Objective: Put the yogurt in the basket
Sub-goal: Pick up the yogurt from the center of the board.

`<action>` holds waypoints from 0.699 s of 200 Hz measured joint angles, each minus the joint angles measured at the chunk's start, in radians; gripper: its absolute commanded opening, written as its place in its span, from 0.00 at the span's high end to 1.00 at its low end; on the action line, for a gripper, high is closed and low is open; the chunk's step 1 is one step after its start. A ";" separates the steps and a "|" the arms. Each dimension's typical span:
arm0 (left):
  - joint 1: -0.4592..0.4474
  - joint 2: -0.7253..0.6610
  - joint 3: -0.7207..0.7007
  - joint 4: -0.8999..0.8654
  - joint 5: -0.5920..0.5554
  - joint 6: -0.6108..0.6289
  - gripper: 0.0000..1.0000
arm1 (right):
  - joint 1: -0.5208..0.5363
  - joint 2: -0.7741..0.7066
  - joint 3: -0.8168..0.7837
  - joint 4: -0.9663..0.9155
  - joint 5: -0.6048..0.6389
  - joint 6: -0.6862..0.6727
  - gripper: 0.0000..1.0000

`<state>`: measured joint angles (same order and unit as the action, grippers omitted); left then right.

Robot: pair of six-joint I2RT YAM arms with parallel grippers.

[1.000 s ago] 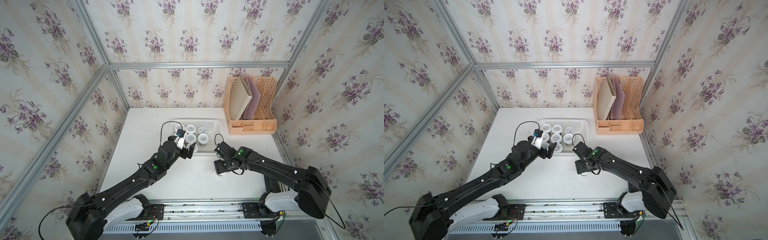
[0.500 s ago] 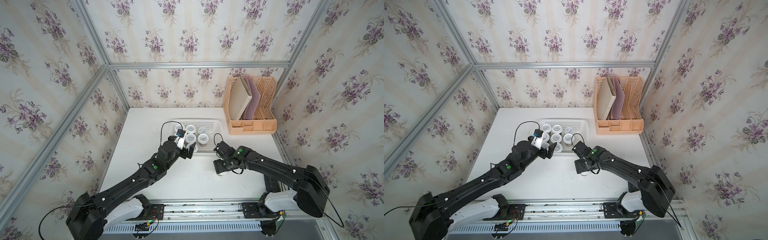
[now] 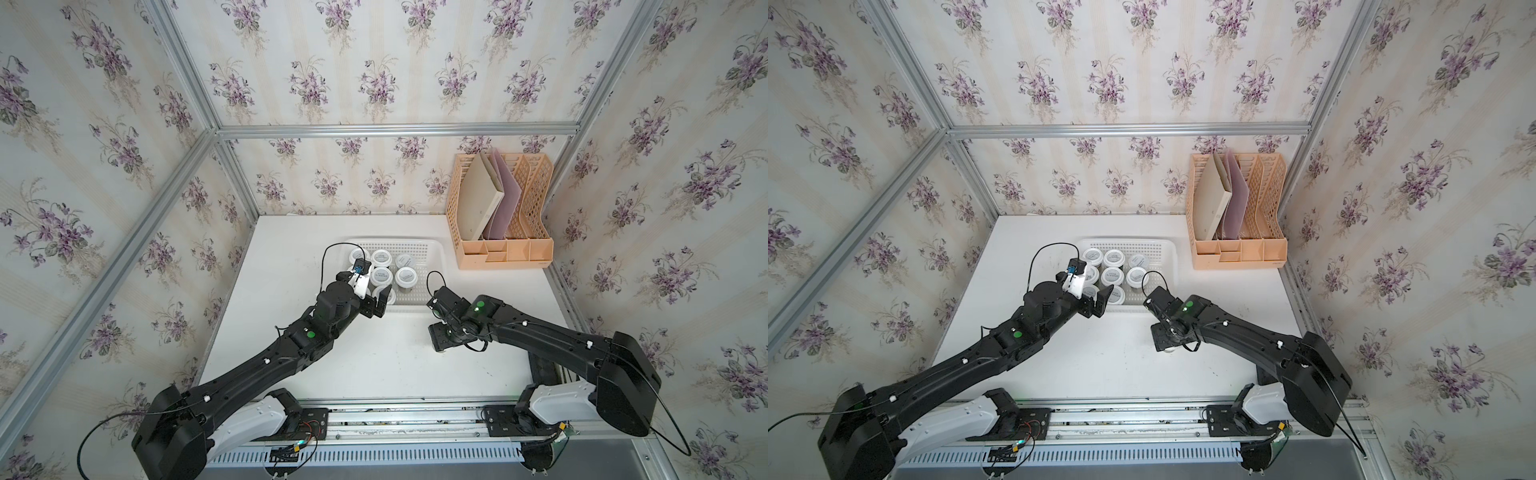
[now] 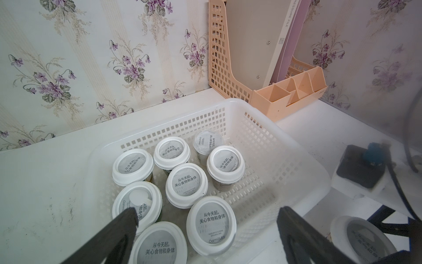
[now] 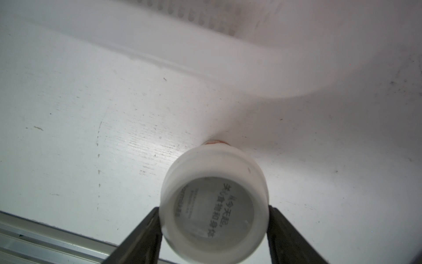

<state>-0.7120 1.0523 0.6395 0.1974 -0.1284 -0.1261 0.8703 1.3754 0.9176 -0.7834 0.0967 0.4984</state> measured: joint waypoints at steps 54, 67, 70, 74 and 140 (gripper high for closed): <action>0.000 0.001 0.000 0.000 0.000 0.000 0.01 | 0.005 0.002 0.008 -0.006 0.004 0.000 0.30; 0.000 0.001 0.000 0.000 0.000 0.000 0.01 | 0.006 0.005 0.014 -0.007 0.002 0.000 0.30; 0.000 0.001 0.000 0.000 0.000 0.000 0.01 | 0.007 0.005 0.016 -0.007 -0.002 0.001 0.30; 0.000 0.001 0.000 0.000 0.000 0.000 0.01 | 0.008 0.006 0.019 -0.007 -0.005 0.001 0.30; 0.000 -0.004 0.000 0.000 0.000 0.000 0.01 | 0.043 0.007 0.090 -0.041 -0.012 0.005 0.30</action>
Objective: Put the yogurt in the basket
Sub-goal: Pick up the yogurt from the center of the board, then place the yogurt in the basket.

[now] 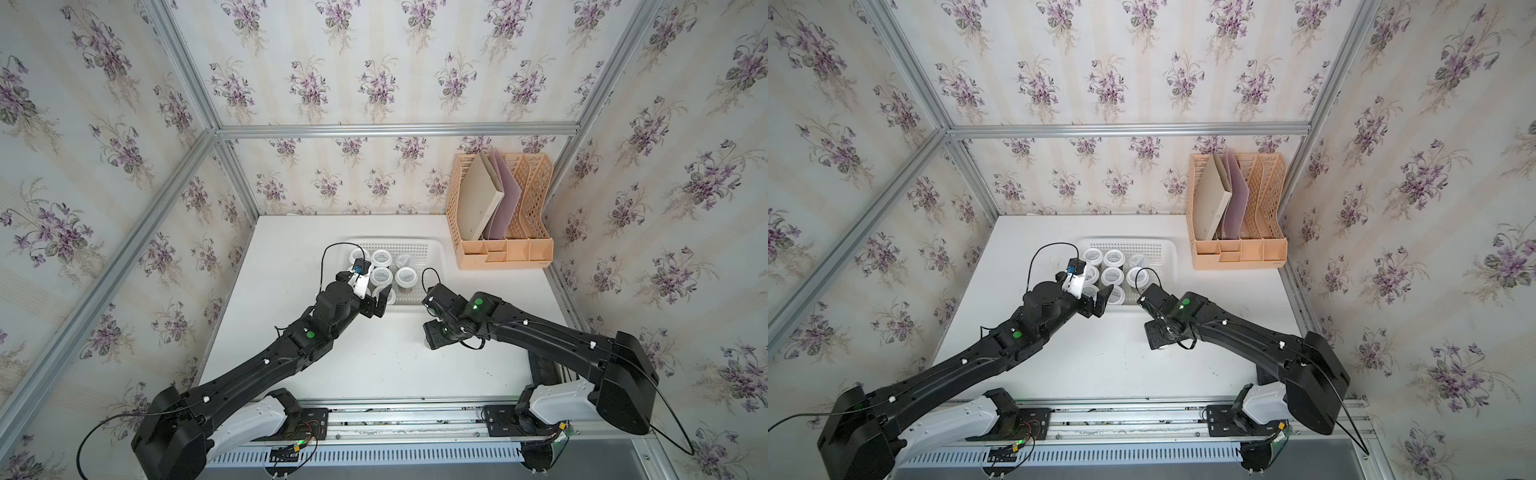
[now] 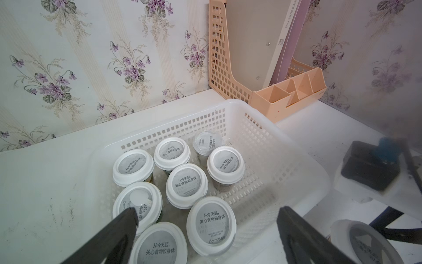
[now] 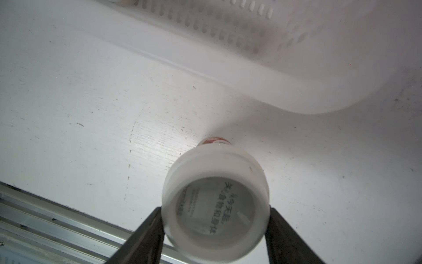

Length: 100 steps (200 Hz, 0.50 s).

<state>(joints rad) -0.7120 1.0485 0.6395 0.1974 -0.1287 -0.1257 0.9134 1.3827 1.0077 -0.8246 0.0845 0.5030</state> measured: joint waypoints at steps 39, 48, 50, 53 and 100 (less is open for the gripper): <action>0.000 0.000 0.000 0.000 0.000 0.000 0.01 | 0.007 -0.003 0.065 -0.039 0.000 0.002 0.31; -0.001 0.000 0.000 0.000 0.000 0.000 0.01 | 0.008 -0.003 0.085 -0.047 0.000 0.001 0.31; -0.001 0.000 0.000 0.000 0.000 0.000 0.01 | 0.009 -0.003 0.089 -0.048 0.000 0.001 0.31; -0.001 0.000 0.000 0.000 0.000 0.000 0.01 | 0.009 -0.003 0.098 -0.052 0.000 -0.001 0.31; -0.001 0.000 0.000 0.000 -0.003 0.000 0.01 | 0.010 0.011 0.235 -0.103 0.005 -0.026 0.31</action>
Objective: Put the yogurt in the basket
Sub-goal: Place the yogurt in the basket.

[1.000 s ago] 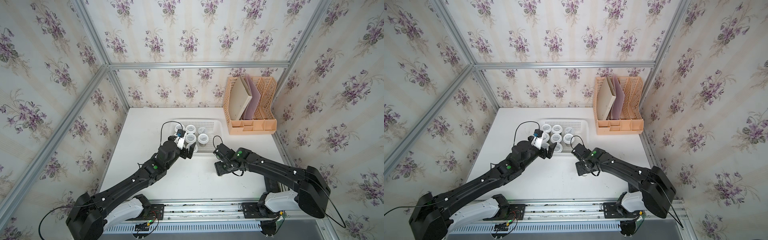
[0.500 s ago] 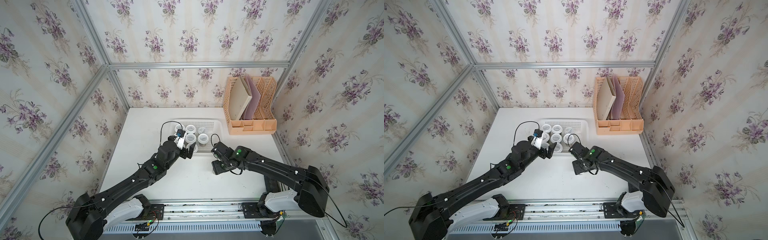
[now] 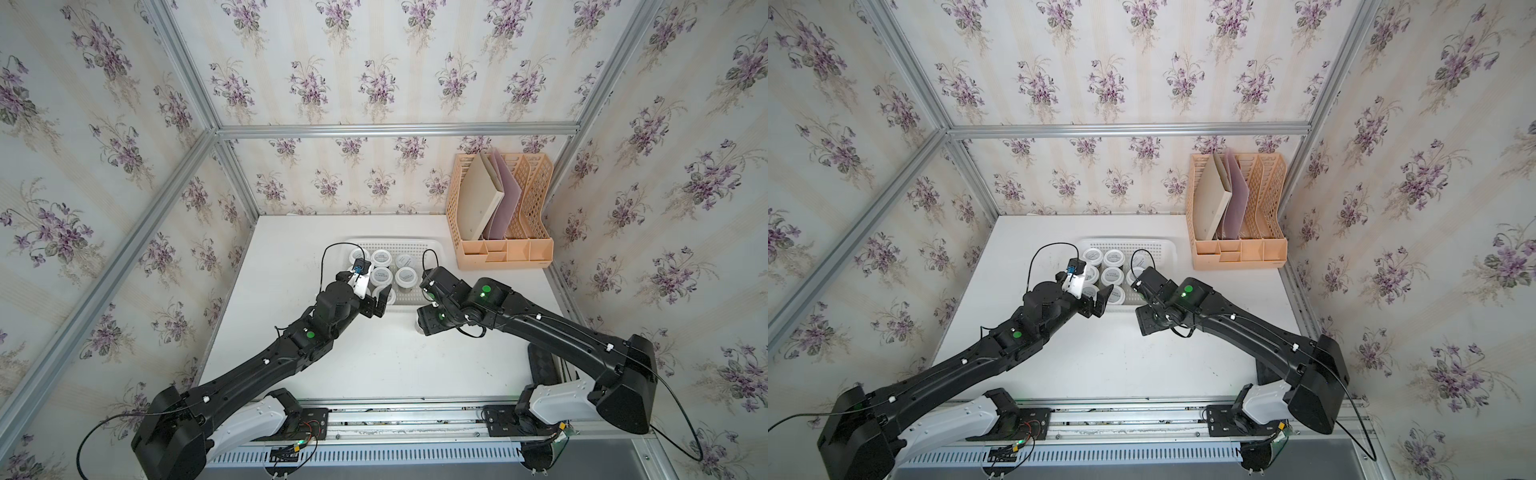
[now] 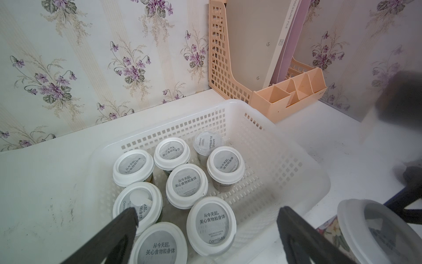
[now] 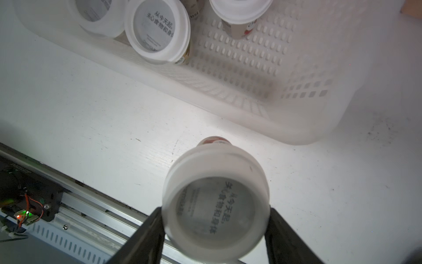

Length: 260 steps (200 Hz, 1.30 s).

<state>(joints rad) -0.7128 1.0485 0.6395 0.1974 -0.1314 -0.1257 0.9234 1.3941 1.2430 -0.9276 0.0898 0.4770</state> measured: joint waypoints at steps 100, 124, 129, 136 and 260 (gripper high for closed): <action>0.000 -0.002 0.000 0.000 -0.001 0.000 0.01 | -0.002 0.083 0.190 -0.064 0.043 -0.037 0.31; 0.000 -0.002 0.000 0.000 -0.001 0.000 0.01 | -0.008 0.106 0.225 -0.065 0.052 -0.047 0.31; 0.000 -0.002 0.000 0.000 -0.001 0.000 0.01 | -0.011 0.110 0.233 -0.066 0.053 -0.052 0.31; 0.000 -0.002 0.000 0.000 -0.001 0.000 0.01 | -0.014 0.116 0.241 -0.066 0.054 -0.054 0.31; -0.001 0.005 0.000 0.000 -0.001 0.000 0.01 | -0.079 0.208 0.344 -0.055 0.049 -0.113 0.32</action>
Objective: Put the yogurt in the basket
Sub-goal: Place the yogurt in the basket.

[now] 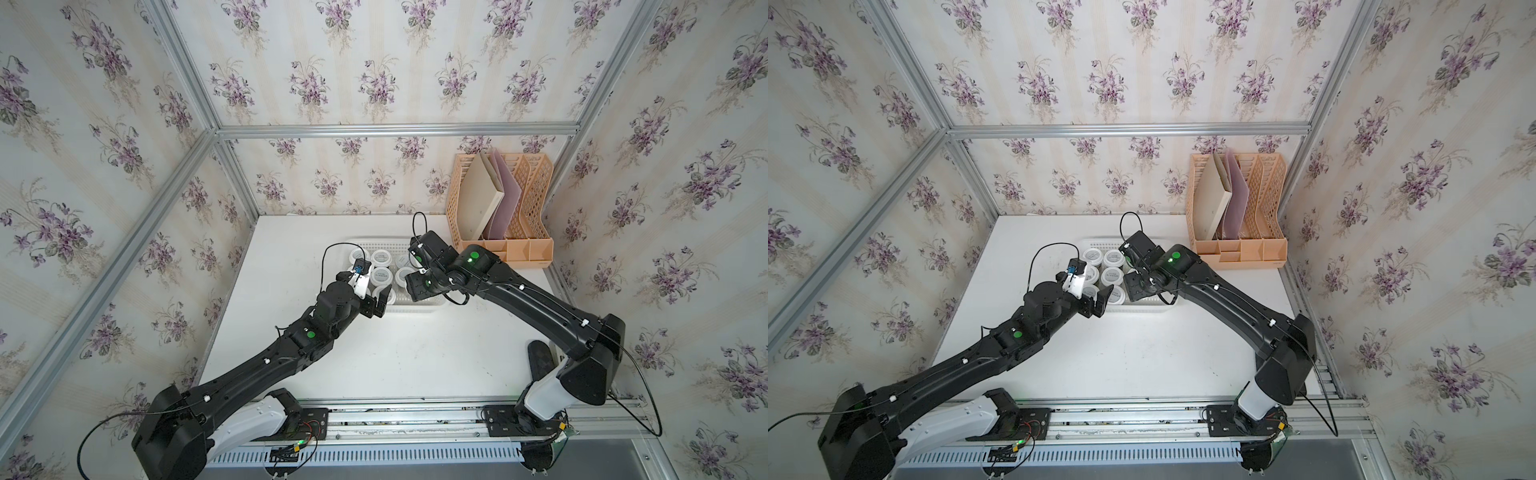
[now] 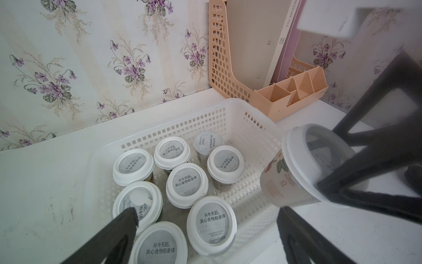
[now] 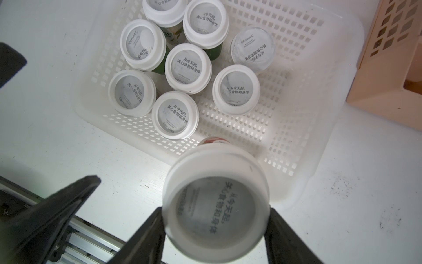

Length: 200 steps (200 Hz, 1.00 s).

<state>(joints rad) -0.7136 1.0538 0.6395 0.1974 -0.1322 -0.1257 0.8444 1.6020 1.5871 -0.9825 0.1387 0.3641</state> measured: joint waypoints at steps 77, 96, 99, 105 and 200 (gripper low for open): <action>0.000 0.008 0.007 0.000 0.000 0.003 0.01 | -0.049 0.016 0.000 0.021 -0.011 -0.028 0.33; 0.000 0.009 0.007 0.000 0.000 0.003 0.01 | -0.064 0.024 0.000 0.022 -0.021 -0.036 0.33; 0.000 0.010 0.007 0.000 0.000 0.003 0.01 | -0.067 0.025 0.000 0.022 -0.022 -0.040 0.33; 0.000 0.010 0.007 0.000 0.000 0.003 0.01 | -0.073 0.027 0.000 0.021 -0.024 -0.047 0.33; 0.000 0.014 0.011 -0.001 0.000 0.003 0.01 | -0.153 0.055 -0.036 0.045 -0.032 -0.084 0.33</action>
<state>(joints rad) -0.7136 1.0679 0.6502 0.1967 -0.1322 -0.1223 0.6918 1.6566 1.5509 -0.9379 0.1070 0.2806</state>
